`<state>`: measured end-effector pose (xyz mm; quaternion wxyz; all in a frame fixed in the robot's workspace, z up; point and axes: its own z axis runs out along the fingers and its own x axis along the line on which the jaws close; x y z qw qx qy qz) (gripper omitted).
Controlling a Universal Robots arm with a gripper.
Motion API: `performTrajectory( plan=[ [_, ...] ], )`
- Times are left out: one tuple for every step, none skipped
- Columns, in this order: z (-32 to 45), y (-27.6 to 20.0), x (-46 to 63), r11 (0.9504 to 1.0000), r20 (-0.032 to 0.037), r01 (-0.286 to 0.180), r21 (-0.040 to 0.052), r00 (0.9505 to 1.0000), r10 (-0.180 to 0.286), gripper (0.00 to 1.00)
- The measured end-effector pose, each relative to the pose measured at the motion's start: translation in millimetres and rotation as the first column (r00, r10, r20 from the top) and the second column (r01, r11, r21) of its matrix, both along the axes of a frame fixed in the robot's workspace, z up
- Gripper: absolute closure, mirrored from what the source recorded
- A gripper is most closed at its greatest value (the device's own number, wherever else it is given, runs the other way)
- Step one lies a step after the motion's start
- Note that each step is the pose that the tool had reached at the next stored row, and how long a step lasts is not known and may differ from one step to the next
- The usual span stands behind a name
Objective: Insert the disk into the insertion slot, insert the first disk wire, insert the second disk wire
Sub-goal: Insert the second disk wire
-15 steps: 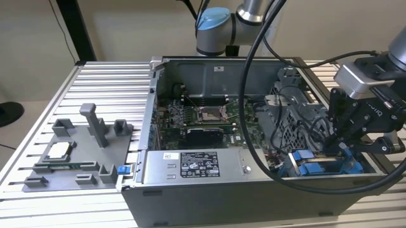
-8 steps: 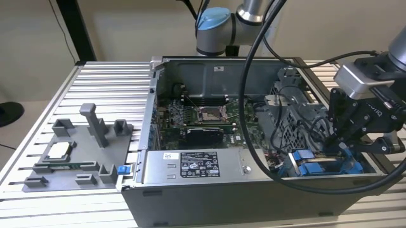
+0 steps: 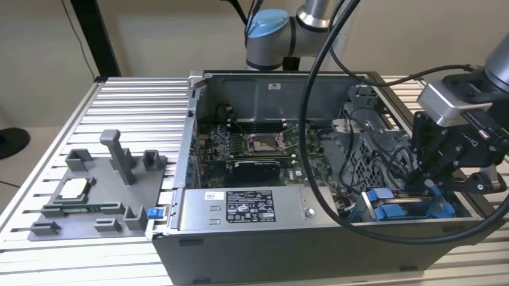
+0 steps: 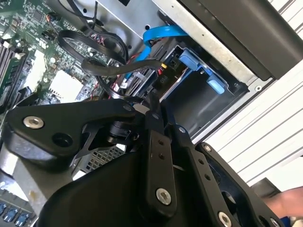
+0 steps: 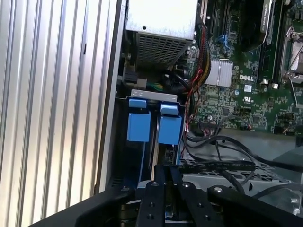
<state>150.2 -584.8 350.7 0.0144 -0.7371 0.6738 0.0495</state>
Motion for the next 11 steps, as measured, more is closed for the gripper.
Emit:
performTrajectory(
  plan=[
    [-0.4,0.1,0.0,1.0000,0.0016,0.000,0.0005,1.0000,0.000,1.00],
    [-0.7,0.2,0.0,1.0000,0.0032,0.000,0.0008,1.0000,0.000,1.00],
    [-1.0,0.3,0.1,1.0000,0.0048,0.000,0.0011,1.0000,0.000,1.00],
    [-1.3,0.4,0.2,1.0000,0.0060,0.000,0.0014,1.0000,0.000,1.00],
    [-1.5,0.5,0.3,1.0000,0.0068,0.000,0.0018,1.0000,0.000,1.00],
    [-1.8,0.7,0.5,1.0000,0.0076,0.000,0.0022,1.0000,0.000,1.00],
    [-2.1,0.9,0.6,1.0000,0.0084,0.000,0.0027,1.0000,0.000,1.00],
    [-2.4,1.1,0.9,1.0000,0.0092,0.000,0.0032,1.0000,0.000,1.00],
    [-2.6,1.3,1.1,1.0000,0.0099,0.000,0.0037,1.0000,0.000,1.00],
    [-2.8,1.5,1.2,1.0000,0.0103,0.000,0.0044,0.9999,0.000,1.00],
    [-2.9,1.8,1.2,1.0000,0.0108,0.000,0.0050,0.9999,0.000,1.00]
  ],
)
